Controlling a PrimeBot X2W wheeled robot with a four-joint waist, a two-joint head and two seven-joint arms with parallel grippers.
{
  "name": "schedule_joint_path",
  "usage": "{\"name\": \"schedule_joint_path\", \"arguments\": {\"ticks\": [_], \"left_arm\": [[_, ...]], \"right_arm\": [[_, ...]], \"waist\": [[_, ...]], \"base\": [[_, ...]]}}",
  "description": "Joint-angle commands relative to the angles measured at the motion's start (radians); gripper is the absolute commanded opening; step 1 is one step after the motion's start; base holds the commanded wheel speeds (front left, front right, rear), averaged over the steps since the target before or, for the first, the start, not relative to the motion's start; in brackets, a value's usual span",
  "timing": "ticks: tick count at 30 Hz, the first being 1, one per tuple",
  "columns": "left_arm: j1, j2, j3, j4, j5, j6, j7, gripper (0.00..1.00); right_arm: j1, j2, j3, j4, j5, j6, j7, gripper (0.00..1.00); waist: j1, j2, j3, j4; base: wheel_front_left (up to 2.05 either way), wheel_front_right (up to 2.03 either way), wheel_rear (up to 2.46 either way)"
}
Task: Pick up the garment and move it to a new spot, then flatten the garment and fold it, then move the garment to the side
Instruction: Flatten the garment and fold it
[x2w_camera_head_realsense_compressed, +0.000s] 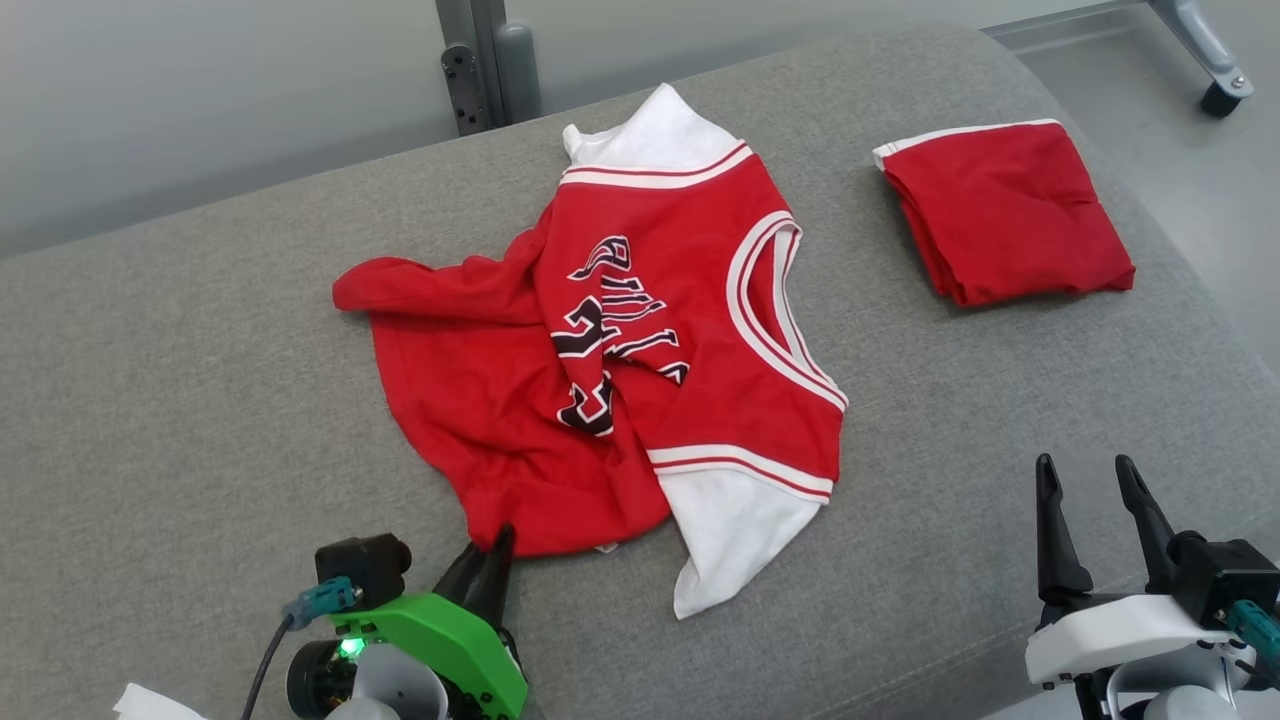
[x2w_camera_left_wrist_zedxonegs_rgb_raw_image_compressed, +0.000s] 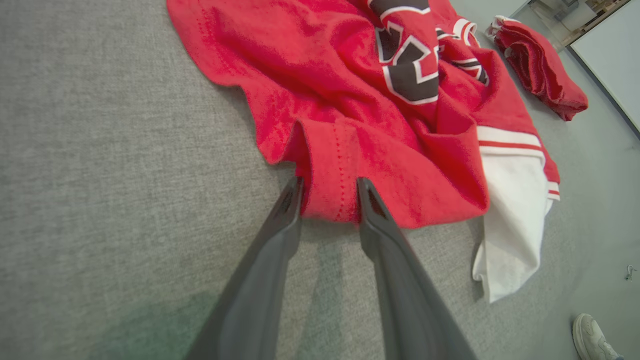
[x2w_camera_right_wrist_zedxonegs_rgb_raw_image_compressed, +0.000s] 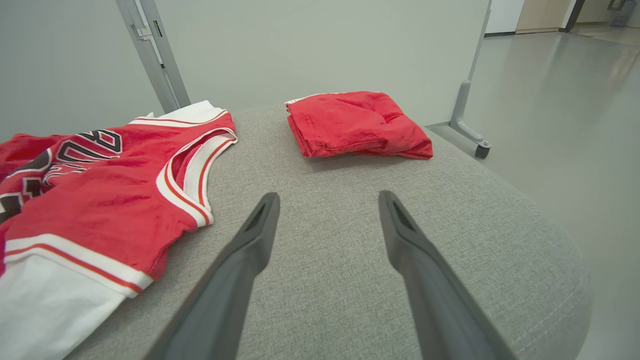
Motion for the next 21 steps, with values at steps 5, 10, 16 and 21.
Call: {"name": "schedule_joint_path", "arguments": {"ticks": [5,10,16,21], "left_arm": [[0.003,0.003,0.012,-0.091,-0.027,-0.024,-0.031,0.0],[0.088,0.041,0.026,-0.288,-0.039,0.02,0.001,0.0],[0.24,0.103,0.037,-0.527,-0.033,0.107,0.057,0.0],[0.334,0.13,0.052,-0.647,-0.037,0.17,0.081,0.0]], "right_arm": [[-0.012,-0.003,0.001,0.005,-0.001,0.0,0.0,1.0],[0.011,-0.002,-0.008,0.007,-0.004,0.0,0.0,1.0],[0.039,-0.003,-0.011,0.007,0.003,0.0,0.0,1.0],[0.021,-0.003,-0.003,0.002,0.008,0.0,0.0,1.0]], "waist": [[0.0,0.0,-0.016,0.042],[0.0,0.0,-0.04,0.078],[0.0,0.0,-0.051,0.142],[0.0,0.0,-0.035,0.186]], "base": [[0.0,0.0,0.0],[0.0,0.0,0.0],[0.0,0.0,0.0],[0.0,0.0,0.0]]}}
